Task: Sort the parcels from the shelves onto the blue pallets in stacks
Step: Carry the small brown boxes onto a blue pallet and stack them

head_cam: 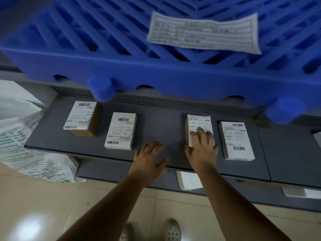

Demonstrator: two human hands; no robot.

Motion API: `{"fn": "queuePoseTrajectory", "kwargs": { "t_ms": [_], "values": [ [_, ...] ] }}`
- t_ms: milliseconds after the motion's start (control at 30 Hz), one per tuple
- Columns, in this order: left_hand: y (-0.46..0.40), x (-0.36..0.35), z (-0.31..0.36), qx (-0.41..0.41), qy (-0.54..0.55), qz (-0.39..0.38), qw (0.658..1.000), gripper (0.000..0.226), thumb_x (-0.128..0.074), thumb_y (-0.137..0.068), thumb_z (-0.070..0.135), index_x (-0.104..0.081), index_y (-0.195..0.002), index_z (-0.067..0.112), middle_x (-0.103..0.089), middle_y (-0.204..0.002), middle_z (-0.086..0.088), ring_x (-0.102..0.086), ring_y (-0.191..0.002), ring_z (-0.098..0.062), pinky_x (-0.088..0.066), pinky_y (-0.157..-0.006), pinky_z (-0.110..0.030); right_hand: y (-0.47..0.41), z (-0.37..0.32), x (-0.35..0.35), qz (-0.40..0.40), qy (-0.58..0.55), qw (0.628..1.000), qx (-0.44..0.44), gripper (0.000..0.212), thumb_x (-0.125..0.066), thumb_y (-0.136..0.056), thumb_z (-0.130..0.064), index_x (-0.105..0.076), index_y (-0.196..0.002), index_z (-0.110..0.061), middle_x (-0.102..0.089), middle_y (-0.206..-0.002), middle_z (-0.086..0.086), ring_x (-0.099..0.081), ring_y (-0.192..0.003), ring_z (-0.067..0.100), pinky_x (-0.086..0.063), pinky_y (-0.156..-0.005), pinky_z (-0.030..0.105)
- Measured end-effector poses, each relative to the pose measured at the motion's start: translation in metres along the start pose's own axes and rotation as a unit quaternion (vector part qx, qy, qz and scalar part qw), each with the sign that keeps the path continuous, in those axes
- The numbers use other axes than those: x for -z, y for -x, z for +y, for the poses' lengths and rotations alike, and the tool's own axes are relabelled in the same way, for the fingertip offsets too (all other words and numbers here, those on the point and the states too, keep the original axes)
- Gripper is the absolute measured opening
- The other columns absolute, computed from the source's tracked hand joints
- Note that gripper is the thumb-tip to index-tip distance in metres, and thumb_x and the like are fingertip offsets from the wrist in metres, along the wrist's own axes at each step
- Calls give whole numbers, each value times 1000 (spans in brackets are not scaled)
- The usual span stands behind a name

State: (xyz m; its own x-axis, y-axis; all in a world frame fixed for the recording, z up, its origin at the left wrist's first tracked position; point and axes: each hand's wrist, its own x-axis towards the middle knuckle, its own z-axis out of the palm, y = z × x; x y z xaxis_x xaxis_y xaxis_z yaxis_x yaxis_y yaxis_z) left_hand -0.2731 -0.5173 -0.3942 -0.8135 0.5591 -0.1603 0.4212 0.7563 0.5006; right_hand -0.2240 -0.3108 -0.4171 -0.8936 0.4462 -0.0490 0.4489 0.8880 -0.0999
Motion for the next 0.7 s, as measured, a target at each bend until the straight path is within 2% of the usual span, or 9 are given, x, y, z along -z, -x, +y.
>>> {"fn": "queuePoseTrajectory", "kwargs": {
  "t_ms": [133, 300, 567, 700],
  "values": [
    [0, 19, -23, 8, 1, 6, 1000, 56, -45, -91, 53, -33, -142, 34, -31, -149, 9, -24, -138, -15, -18, -114, -39, 0, -15, 10, 12, 11, 1000, -4, 66, -66, -78, -46, -42, -136, -25, -32, -146, 7, -28, -132, 34, -41, -90, 60],
    [3, 59, -43, 18, 4, 49, 999, 54, -51, -88, 51, -41, -138, 32, -38, -146, 8, -31, -135, -18, -24, -111, -42, 6, -60, 36, 24, 15, 999, 22, 74, -73, -70, -42, -44, -136, -24, -36, -141, 5, -35, -125, 34, -42, -86, 61],
    [23, 128, -87, 11, -8, 92, 996, 55, -48, -90, 52, -40, -141, 32, -35, -149, 6, -26, -137, -17, -21, -111, -43, 21, -174, 72, 67, -3, 995, 77, 68, -72, -69, -39, -53, -132, -23, -45, -139, 5, -41, -123, 33, -44, -81, 57],
    [30, 146, -120, 8, -14, 111, 994, 60, -41, -85, 59, -45, -137, 30, -42, -143, 5, -34, -134, -20, -26, -107, -44, 26, -220, 75, 83, -14, 992, 95, 65, -68, -72, -39, -52, -133, -23, -43, -140, 4, -41, -123, 32, -44, -82, 56]
  ]
}}
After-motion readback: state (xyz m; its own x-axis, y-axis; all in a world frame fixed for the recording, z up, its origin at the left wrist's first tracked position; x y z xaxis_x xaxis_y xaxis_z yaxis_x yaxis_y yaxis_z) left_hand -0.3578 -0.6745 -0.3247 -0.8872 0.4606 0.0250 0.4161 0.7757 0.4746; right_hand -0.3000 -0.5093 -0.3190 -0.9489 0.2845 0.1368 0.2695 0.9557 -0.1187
